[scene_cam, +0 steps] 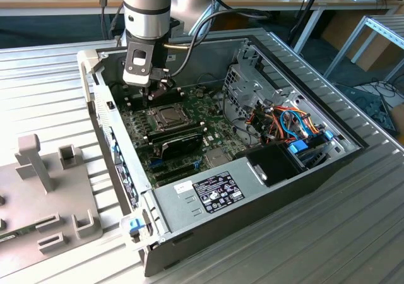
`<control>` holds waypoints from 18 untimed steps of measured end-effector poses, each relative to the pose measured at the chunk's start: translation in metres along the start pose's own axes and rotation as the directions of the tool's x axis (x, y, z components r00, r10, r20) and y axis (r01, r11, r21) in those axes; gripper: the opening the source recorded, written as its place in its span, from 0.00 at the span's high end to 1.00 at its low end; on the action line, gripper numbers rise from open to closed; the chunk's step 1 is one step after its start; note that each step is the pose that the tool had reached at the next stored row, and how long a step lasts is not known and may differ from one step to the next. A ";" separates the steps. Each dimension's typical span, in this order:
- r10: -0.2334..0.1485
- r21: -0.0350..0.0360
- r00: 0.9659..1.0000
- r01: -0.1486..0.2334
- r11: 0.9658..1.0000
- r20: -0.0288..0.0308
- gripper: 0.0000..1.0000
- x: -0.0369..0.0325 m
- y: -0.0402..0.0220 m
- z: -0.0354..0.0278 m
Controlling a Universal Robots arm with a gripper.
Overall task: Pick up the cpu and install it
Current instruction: 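Install the first cpu locking lever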
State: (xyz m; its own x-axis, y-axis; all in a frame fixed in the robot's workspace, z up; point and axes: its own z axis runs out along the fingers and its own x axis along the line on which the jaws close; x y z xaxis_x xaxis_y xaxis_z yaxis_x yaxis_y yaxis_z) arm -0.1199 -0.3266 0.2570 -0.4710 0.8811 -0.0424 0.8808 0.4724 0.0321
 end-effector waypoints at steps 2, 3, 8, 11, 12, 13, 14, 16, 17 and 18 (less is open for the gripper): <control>-0.001 0.000 1.000 0.001 1.000 0.000 0.89 0.0000 0.0000 0.0000; -0.001 0.000 1.000 0.001 1.000 0.000 0.89 0.0000 0.0000 0.0000; -0.039 -0.002 0.999 0.039 0.999 -0.001 0.89 0.0000 0.0000 0.0000; -0.061 -0.003 0.998 0.061 0.998 -0.002 0.89 0.0000 0.0000 0.0000; -0.063 -0.003 0.998 0.063 0.998 -0.002 0.89 0.0000 0.0000 0.0000; -0.063 -0.003 0.998 0.063 0.998 -0.002 0.89 0.0000 0.0000 0.0000; -0.063 -0.003 0.998 0.063 0.998 -0.002 0.89 0.0000 0.0000 0.0000; -0.063 -0.003 0.998 0.063 0.998 -0.002 0.89 0.0000 0.0000 0.0000; -0.063 -0.003 0.998 0.063 0.998 -0.002 0.89 0.0000 0.0000 0.0000; -0.063 -0.003 0.998 0.063 0.998 -0.002 0.89 0.0000 0.0000 0.0000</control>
State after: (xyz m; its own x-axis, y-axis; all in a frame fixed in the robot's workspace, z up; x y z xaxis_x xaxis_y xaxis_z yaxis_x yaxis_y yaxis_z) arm -0.1200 -0.3266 0.2570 -0.5257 0.8496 -0.0424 0.8492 0.5271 0.0320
